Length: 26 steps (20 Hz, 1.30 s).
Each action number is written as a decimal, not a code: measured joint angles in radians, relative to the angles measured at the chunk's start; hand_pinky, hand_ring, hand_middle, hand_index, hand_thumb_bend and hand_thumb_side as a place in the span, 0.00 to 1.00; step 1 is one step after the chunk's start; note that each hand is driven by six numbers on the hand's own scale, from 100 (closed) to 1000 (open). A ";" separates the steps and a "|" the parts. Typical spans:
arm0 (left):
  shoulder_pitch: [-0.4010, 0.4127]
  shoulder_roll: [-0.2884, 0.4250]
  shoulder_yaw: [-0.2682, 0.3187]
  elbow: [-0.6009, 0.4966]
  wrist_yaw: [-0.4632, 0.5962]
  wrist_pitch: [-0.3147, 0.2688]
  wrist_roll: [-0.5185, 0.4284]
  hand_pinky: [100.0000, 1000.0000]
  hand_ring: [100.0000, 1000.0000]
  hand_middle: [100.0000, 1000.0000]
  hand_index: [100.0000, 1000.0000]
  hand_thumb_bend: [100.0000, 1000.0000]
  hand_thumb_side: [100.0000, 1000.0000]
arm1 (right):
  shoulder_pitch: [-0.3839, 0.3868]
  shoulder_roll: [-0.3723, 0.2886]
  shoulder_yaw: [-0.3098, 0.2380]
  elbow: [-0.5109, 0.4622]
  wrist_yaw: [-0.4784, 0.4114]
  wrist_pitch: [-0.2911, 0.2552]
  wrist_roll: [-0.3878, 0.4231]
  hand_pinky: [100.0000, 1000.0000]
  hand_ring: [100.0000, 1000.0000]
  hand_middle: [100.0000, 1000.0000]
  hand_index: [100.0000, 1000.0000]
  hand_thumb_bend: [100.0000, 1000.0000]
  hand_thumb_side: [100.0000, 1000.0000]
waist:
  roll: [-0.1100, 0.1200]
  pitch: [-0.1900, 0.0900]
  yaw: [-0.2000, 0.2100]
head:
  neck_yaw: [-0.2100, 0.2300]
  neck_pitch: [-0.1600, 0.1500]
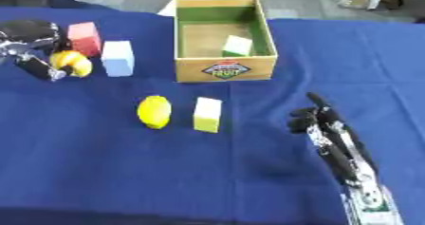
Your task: Pick up objects on the table and place them in the box.
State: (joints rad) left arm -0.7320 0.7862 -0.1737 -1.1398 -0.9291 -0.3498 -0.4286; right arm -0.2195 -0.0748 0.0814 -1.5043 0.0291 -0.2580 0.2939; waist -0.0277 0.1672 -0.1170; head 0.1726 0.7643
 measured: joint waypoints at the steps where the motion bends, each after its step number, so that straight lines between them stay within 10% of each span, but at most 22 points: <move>1: -0.021 0.000 0.001 -0.017 0.011 0.000 -0.017 0.48 0.35 0.36 0.54 0.09 0.17 | 0.000 0.000 0.000 0.000 0.000 0.000 0.000 0.61 0.62 0.63 1.00 0.00 0.64 | 0.000 0.000 0.001 | -0.001 0.000; 6: -0.161 -0.067 0.002 -0.019 0.009 0.005 -0.050 0.49 0.36 0.36 0.54 0.07 0.15 | 0.006 0.000 0.001 0.000 0.000 0.002 0.001 0.61 0.62 0.63 1.00 0.00 0.64 | 0.001 -0.006 0.007 | -0.007 0.000; 16: -0.318 -0.443 -0.003 0.203 -0.310 0.001 0.110 0.64 0.51 0.54 0.73 0.13 0.20 | 0.008 0.008 0.023 0.002 -0.005 0.006 0.018 0.61 0.62 0.63 1.00 0.00 0.66 | 0.001 -0.008 -0.033 | 0.053 -0.015; 21: -0.317 -0.504 0.000 0.285 -0.404 0.016 0.136 0.79 0.75 0.81 0.95 0.33 0.26 | 0.008 0.009 0.025 0.005 -0.006 0.004 0.023 0.61 0.62 0.63 1.00 0.00 0.66 | 0.001 -0.008 -0.043 | 0.063 -0.019; 26: -0.316 -0.506 0.009 0.300 -0.417 0.035 0.145 0.81 0.77 0.86 0.97 0.24 0.38 | 0.007 0.010 0.025 0.006 -0.006 0.005 0.024 0.61 0.62 0.63 1.00 0.00 0.66 | 0.001 -0.008 -0.042 | 0.062 -0.022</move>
State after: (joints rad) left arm -1.0478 0.2806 -0.1651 -0.8402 -1.3460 -0.3147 -0.2840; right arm -0.2122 -0.0651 0.1064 -1.4987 0.0232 -0.2528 0.3176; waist -0.0266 0.1593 -0.1589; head 0.2350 0.7420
